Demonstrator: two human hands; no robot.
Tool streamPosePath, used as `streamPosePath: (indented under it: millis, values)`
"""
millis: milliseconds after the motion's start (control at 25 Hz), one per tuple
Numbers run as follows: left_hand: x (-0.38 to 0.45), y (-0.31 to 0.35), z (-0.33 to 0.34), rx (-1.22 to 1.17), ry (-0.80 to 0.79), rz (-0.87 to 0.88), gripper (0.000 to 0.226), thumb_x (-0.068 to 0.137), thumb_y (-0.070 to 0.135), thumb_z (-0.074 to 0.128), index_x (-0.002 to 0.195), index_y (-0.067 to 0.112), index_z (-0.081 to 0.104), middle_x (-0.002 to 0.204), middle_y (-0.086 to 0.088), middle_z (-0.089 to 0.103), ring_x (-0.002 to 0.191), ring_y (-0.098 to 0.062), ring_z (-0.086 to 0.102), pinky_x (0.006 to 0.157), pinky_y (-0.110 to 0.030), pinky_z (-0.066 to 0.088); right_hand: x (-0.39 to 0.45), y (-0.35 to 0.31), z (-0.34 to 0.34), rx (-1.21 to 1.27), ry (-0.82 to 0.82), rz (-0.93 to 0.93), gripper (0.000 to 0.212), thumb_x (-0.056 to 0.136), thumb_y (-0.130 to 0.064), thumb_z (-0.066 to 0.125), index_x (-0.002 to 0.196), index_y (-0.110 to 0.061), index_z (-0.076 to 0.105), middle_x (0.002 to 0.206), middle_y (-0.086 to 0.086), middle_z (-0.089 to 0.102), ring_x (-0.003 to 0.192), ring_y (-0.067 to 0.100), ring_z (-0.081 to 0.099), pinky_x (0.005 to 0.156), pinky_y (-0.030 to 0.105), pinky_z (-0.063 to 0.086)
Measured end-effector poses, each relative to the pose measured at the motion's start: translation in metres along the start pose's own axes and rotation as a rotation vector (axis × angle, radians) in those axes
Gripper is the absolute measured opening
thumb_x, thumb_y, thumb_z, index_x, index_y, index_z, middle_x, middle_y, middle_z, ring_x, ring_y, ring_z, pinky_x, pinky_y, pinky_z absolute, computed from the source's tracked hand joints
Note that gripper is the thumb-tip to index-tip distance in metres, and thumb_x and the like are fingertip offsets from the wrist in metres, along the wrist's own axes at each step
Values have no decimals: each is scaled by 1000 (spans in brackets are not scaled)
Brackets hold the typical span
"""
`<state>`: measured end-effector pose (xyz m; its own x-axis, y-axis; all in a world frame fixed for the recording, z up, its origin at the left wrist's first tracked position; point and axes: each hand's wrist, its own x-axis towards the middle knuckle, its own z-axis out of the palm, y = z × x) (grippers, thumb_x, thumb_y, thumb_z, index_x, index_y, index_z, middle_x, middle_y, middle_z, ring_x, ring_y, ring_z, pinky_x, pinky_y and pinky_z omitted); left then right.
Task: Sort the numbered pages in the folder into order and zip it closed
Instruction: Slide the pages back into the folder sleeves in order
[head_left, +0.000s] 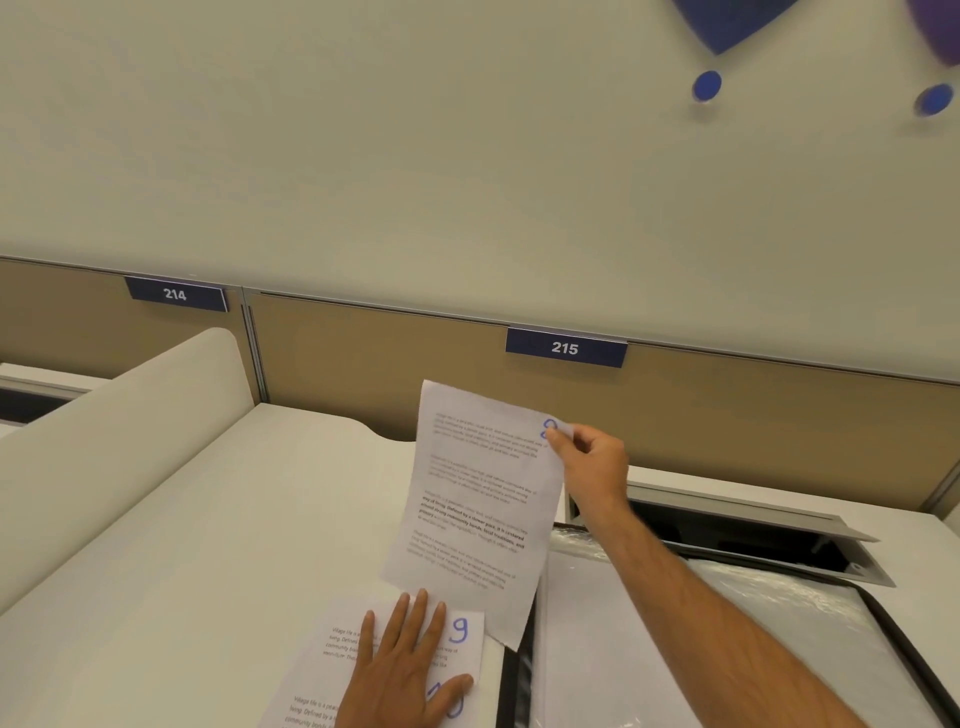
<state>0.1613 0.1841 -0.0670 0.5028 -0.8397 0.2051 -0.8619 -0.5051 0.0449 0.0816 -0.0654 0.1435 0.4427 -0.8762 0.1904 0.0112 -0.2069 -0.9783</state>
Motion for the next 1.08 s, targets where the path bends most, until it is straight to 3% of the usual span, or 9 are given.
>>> streamPosePath:
  millis: [160, 320, 400, 480, 600, 680, 840, 960, 1080]
  values:
    - [6, 0, -2, -82, -73, -39, 80, 83, 87, 29, 134, 28, 49, 133, 1, 65, 154, -17, -2, 116, -44, 4, -5, -20, -28, 72, -63, -62, 6, 93, -18, 69, 91, -19, 75, 87, -3, 77, 77, 13, 74, 64, 23, 59]
    - [8, 3, -9, -117, -164, -39, 79, 84, 87, 22, 125, 32, 63, 121, 4, 72, 120, -24, 63, 118, -41, 1, -8, -34, -52, 85, -42, -104, 7, 94, -20, 67, 92, -22, 73, 85, -9, 77, 76, 11, 74, 60, 20, 57]
    - [9, 6, -12, -92, -200, -89, 84, 85, 87, 17, 110, 33, 77, 117, 5, 73, 102, -21, 73, 114, -45, 15, -9, -39, -62, 94, -49, -125, 7, 93, -19, 67, 92, -23, 73, 85, -8, 77, 77, 12, 74, 62, 22, 58]
    - [10, 10, -31, -33, -227, -111, 97, 82, 90, 7, 118, 31, 74, 132, 4, 65, 114, -22, 68, 108, -58, 38, -10, -45, -74, 88, -60, -148, 7, 93, -20, 67, 95, -20, 73, 90, -3, 77, 81, 17, 75, 67, 27, 61]
    - [19, 21, -59, -225, -198, -226, 136, 49, 101, -17, 159, 28, 14, 166, 7, 2, 154, -17, 7, 122, -49, 5, -10, -54, -95, 75, -75, -174, 9, 93, -21, 67, 99, -17, 73, 96, 3, 77, 85, 22, 75, 72, 34, 63]
    - [29, 38, -81, -480, -111, -295, 137, 49, 107, 0, 160, 25, 6, 165, 12, 1, 154, -14, 1, 123, -43, 3, -11, -61, -112, 95, -89, -172, 9, 92, -20, 68, 99, -17, 72, 95, 4, 77, 83, 22, 75, 71, 34, 63]
    - [48, 85, -122, -1142, 81, -299, 100, 61, 80, 74, 144, 31, 46, 144, 21, 50, 130, -9, 50, 111, -45, 42, -11, -65, -149, 117, -129, -123, 8, 92, -15, 67, 99, -12, 71, 93, 6, 78, 81, 23, 75, 65, 29, 61]
    - [53, 126, -141, -1442, 31, -302, 76, 56, 67, 83, 114, 20, 70, 105, 6, 76, 94, -21, 73, 82, -46, 61, -12, -57, -174, 138, -90, -60, 7, 91, -11, 68, 97, -10, 71, 90, 6, 78, 77, 22, 74, 64, 28, 61]
    - [52, 162, -139, -1542, 24, -338, 46, 70, 42, 79, 101, 8, 74, 95, -6, 78, 82, -28, 75, 76, -51, 61, -15, -40, -198, 172, -53, 28, 13, 91, -8, 69, 103, -4, 71, 90, 8, 78, 74, 20, 74, 62, 29, 60]
